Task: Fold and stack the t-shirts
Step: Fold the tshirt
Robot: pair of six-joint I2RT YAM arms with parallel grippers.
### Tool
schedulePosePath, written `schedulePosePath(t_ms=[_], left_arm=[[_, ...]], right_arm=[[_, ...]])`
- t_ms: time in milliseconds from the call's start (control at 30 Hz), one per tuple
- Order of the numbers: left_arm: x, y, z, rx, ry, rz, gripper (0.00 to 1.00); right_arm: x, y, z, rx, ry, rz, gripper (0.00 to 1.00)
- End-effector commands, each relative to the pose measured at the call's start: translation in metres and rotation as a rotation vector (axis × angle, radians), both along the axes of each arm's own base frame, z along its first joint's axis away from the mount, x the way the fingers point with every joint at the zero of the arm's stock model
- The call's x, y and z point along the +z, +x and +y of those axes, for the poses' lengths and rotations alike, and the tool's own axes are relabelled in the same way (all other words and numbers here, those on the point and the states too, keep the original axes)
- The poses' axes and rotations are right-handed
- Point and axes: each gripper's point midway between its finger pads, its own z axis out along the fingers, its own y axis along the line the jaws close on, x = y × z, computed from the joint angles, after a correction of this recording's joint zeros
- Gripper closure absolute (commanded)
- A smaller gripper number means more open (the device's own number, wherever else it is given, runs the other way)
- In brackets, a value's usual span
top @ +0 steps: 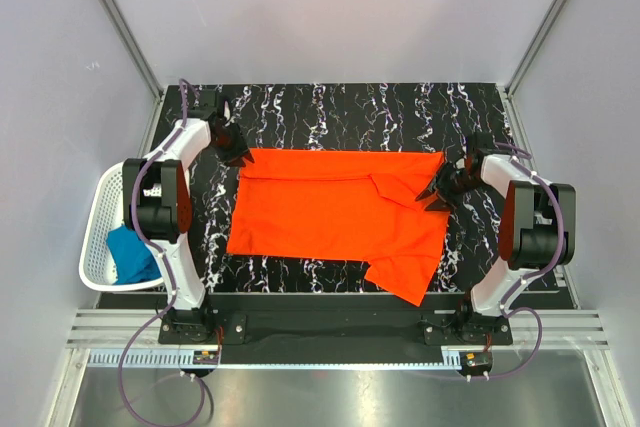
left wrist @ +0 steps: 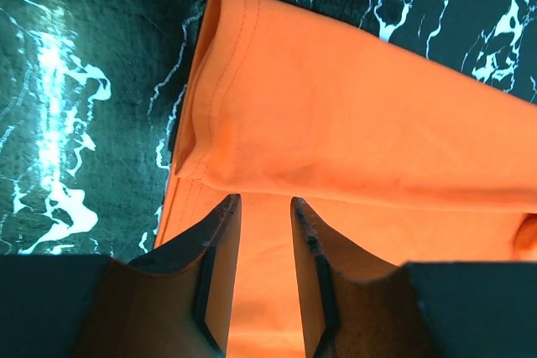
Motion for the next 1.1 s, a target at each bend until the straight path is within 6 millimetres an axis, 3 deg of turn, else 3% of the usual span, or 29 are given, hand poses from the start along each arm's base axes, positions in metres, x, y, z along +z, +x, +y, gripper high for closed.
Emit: schedulePosePath(t_ms=[0,300,567,667,800,1067], left_arm=[[0.010,0.000,-0.013,-0.025,-0.060,-0.027,0.65],[0.006,-0.015,-0.035,-0.079,-0.113,-0.006,0.65],[0.016,-0.016,-0.042,-0.096,-0.136,-0.027,0.65],[0.020,-0.015,-0.044,-0.098,-0.146,-0.031,0.65],[0.022,-0.015,-0.046,-0.097,-0.154,-0.035,0.65],[0.018,-0.016,-0.047,-0.092,-0.151,-0.029,0.65]], right_arm=[[0.010,0.011,0.017,0.025,0.090,-0.079,0.52],[-0.007,0.017,0.011,0.019,0.050,-0.058,0.51],[-0.016,0.021,0.008,0.006,0.036,-0.039,0.52],[-0.017,0.024,0.010,0.006,0.052,-0.042,0.60],[-0.002,0.025,0.015,-0.007,0.084,-0.065,0.86],[0.020,0.007,0.024,-0.061,0.147,-0.068,0.99]])
